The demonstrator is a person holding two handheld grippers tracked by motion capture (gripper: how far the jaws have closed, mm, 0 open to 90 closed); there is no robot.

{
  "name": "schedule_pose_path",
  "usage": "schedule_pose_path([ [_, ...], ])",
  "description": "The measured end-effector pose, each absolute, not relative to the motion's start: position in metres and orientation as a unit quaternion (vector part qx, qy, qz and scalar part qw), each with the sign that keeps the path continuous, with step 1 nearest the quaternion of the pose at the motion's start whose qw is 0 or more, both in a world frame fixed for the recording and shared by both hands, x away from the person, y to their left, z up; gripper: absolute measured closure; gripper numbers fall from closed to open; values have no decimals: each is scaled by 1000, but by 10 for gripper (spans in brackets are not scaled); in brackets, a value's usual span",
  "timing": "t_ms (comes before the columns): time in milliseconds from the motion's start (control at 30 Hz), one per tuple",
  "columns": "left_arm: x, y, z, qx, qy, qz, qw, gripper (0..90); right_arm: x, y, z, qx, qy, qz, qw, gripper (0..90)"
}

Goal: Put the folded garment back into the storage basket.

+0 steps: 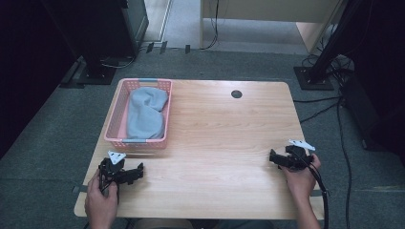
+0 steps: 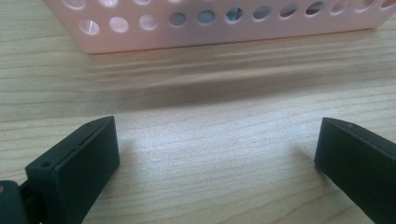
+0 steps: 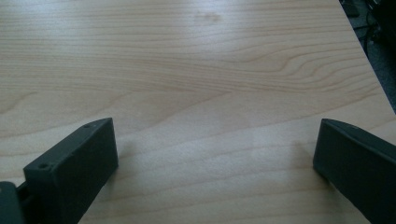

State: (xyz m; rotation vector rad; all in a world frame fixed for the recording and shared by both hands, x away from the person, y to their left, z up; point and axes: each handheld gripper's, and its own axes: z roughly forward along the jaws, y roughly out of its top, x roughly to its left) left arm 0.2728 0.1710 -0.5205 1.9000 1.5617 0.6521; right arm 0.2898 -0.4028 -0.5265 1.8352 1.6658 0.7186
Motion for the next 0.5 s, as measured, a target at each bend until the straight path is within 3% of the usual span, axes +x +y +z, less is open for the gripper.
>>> schedule_pose_path([
  [500, 273, 171, -520, 713, 587, 244, 296, 0, 273, -423, -527, 673, 631, 273, 273, 0],
])
